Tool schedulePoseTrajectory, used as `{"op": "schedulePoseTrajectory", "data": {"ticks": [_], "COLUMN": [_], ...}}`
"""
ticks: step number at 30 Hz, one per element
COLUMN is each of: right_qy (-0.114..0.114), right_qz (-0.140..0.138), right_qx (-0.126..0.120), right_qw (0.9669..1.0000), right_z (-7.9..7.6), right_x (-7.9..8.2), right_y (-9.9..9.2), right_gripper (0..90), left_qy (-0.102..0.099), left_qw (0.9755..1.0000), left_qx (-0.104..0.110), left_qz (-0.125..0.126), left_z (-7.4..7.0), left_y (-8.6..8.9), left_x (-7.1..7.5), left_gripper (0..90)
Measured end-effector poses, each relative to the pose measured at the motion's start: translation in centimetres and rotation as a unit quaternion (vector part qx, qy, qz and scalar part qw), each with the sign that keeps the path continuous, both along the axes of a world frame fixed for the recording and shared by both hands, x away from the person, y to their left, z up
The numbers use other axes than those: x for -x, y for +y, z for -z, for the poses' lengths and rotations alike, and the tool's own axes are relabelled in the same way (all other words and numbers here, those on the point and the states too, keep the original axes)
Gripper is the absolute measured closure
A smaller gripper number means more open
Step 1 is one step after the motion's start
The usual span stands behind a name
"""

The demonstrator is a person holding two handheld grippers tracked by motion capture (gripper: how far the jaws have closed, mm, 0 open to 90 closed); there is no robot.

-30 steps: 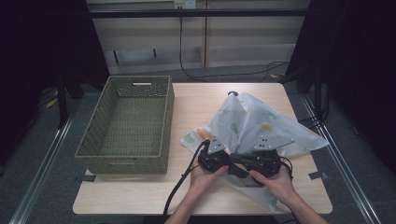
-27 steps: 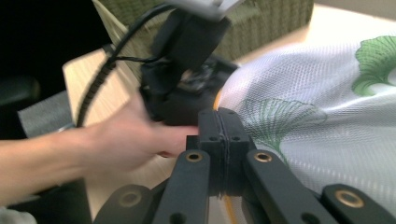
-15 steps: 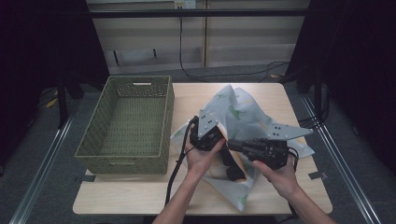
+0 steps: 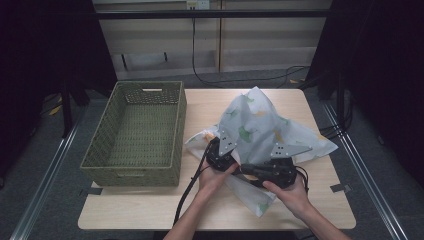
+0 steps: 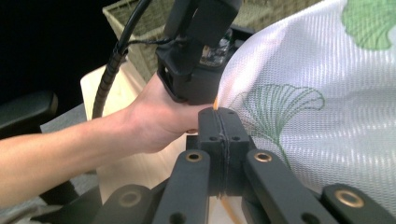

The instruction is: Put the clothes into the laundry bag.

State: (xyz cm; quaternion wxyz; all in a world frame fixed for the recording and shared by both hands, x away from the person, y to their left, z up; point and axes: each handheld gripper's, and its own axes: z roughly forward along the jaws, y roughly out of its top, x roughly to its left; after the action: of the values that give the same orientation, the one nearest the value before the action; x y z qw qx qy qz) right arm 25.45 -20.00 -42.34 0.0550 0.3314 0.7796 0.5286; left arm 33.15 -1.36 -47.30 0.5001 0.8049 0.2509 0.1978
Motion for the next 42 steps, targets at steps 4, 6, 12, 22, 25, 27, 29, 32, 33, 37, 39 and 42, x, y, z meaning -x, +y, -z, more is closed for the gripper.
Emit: {"op": "schedulePoseTrajectory", "data": {"ticks": [4, 6, 12, 22, 25, 27, 29, 32, 33, 37, 39, 42], "right_qy": [0.01, 0.014, 0.029, 0.027, 0.024, 0.023, 0.021, 0.014, 0.015, 0.01, 0.011, 0.006], "right_qz": [-0.011, -0.014, -0.018, -0.013, -0.004, 0.002, 0.007, 0.008, 0.01, 0.012, 0.014, 0.013], "right_qx": [0.011, 0.016, 0.018, 0.035, 0.03, 0.025, 0.026, 0.025, 0.026, 0.026, 0.019, 0.012], "right_qw": [0.9998, 0.9997, 0.9992, 0.9989, 0.9992, 0.9994, 0.9994, 0.9996, 0.9995, 0.9996, 0.9996, 0.9998], "right_z": [0.9, 1.2, 1.9, 2.5, 2.4, 2.3, 2.2, 1.9, 1.9, 1.8, 1.6, 1.2], "right_x": [0.3, 0.4, 0.2, 0.0, -0.3, -0.4, -0.6, -0.7, -0.6, -0.7, -0.8, -0.7], "right_y": [0.1, 0.2, 0.2, -0.3, -0.7, -0.9, -1.0, -0.8, -0.8, -0.9, -1.0, -0.9], "right_gripper": [89.6, 89.6, 89.6, 89.6, 89.6, 89.5, 89.6, 89.5, 89.6, 89.5, 89.5, 89.5], "left_qy": [0.031, 0.036, 0.062, 0.08, 0.081, 0.076, 0.076, 0.084, 0.083, 0.071, 0.067, 0.097], "left_qw": [0.9992, 0.9989, 0.9967, 0.9954, 0.9949, 0.9951, 0.9954, 0.9947, 0.9948, 0.9964, 0.9968, 0.9943], "left_qx": [-0.019, -0.022, -0.035, -0.012, -0.007, 0.002, 0.003, 0.002, 0.0, 0.004, 0.009, 0.0], "left_qz": [0.017, 0.018, 0.039, 0.051, 0.059, 0.064, 0.059, 0.06, 0.059, 0.046, 0.042, 0.044], "left_z": [1.6, 1.9, 3.0, 1.8, 1.0, 0.7, 0.6, 1.0, 1.1, 0.9, 0.8, 1.7], "left_y": [-0.7, -0.8, -1.3, 0.9, 2.5, 3.4, 4.3, 5.3, 5.5, 6.3, 6.5, 5.5], "left_x": [-0.3, -0.3, -0.8, -0.4, 0.3, 0.9, 1.5, 1.9, 1.9, 2.2, 2.0, 0.5], "left_gripper": [72.6, 72.4, 71.8, 46.8, 34.1, 28.7, 25.6, 22.9, 22.9, 20.2, 20.2, 20.4]}}
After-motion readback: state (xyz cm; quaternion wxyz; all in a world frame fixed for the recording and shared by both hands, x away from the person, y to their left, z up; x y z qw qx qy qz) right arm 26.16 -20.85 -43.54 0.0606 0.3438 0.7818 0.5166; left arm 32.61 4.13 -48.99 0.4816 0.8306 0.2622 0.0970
